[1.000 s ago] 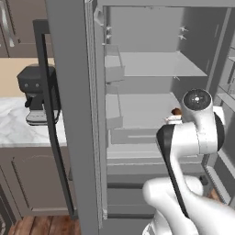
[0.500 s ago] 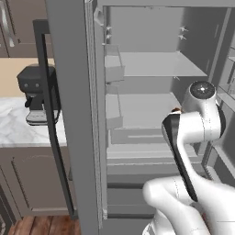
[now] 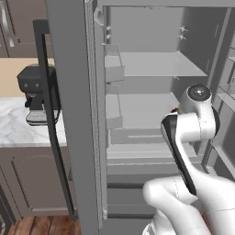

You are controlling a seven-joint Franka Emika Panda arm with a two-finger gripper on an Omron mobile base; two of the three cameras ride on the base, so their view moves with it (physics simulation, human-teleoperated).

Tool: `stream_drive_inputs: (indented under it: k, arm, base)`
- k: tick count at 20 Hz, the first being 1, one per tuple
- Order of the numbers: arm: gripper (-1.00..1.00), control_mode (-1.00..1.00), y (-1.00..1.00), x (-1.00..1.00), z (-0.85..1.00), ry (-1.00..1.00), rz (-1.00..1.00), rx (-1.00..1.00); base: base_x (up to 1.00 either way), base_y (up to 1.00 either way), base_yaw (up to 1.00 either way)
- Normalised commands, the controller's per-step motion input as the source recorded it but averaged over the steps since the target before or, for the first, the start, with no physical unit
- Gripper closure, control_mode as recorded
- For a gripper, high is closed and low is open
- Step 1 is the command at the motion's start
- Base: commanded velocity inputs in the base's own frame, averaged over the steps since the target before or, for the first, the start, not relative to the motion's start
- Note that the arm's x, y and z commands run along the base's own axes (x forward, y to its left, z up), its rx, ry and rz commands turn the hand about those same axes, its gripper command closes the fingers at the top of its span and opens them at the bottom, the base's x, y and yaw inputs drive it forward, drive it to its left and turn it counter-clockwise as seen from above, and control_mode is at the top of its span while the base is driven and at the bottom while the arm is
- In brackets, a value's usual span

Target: Gather the carrot and cucumber from the fridge and place them on a tray on the dining counter. Then gather the chicken drumsticks from the fridge and place them on the other tray.

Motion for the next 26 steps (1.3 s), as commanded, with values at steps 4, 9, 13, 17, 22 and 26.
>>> stream_drive_inputs:
  k: [4,9,13,17,22,26]
  arm:
    - [-1.0,-1.0,-0.14,0.29,-0.07,0.0,0.0,0.0]
    - [-1.0,-1.0,-0.26,0.17,-0.14,0.0,0.0,0.0]
    - [-1.0,-1.0,-0.28,0.07,-0.17,0.0,0.0,0.0]
    - [-1.0,-1.0,-0.18,0.16,-0.16,0.0,0.0,0.0]
    - [-1.0,-1.0,-0.17,0.23,-0.15,0.0,0.0,0.0]
    - [-1.0,-1.0,-0.18,0.29,-0.16,0.0,0.0,0.0]
  base:
    - [0.0,0.0,0.0]
    - [0.0,0.0,0.0]
    - [0.0,0.0,0.0]
    - [0.0,0.0,0.0]
    - [0.0,0.0,0.0]
    - [0.0,0.0,0.0]
